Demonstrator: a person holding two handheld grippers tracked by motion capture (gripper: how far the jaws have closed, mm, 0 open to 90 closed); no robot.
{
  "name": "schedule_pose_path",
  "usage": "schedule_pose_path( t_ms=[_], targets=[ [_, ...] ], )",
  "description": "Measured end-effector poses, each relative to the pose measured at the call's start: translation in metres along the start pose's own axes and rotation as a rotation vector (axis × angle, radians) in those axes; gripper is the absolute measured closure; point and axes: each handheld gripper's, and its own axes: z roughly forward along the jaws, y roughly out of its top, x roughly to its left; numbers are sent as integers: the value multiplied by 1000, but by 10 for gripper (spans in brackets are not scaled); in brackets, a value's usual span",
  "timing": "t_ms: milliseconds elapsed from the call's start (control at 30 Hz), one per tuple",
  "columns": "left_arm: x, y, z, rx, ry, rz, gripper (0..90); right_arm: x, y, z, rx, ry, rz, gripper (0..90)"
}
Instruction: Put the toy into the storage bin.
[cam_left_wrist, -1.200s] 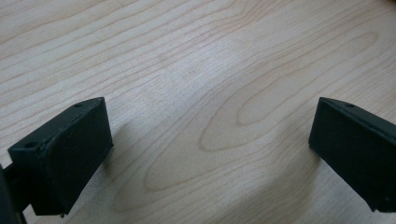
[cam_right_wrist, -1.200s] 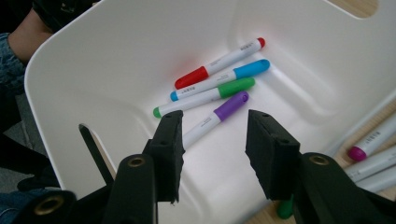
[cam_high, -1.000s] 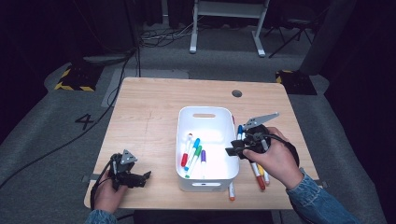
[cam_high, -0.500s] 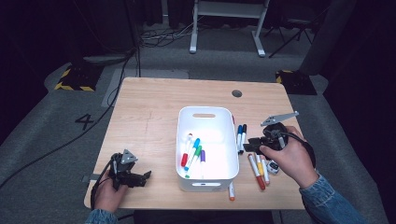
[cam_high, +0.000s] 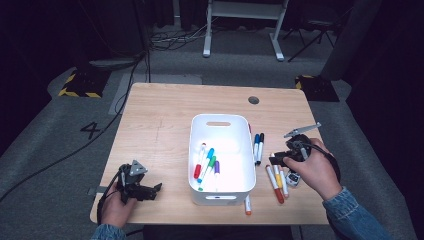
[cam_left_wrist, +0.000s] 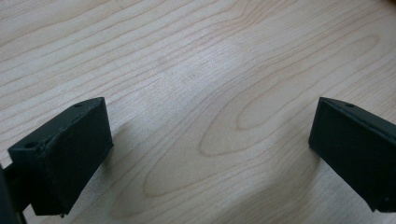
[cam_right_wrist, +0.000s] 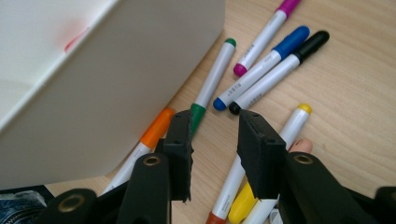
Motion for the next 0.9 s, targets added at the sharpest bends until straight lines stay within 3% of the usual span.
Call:
schedule_pose_path(
  t_ms=[500,900],
  targets=[
    [-1,0,0,-5,7,4,0,-14,-22,42,133,-11,23,670],
    [-1,0,0,-4,6,4,0,-17,-34,62,189,-12,45,669]
  ],
)
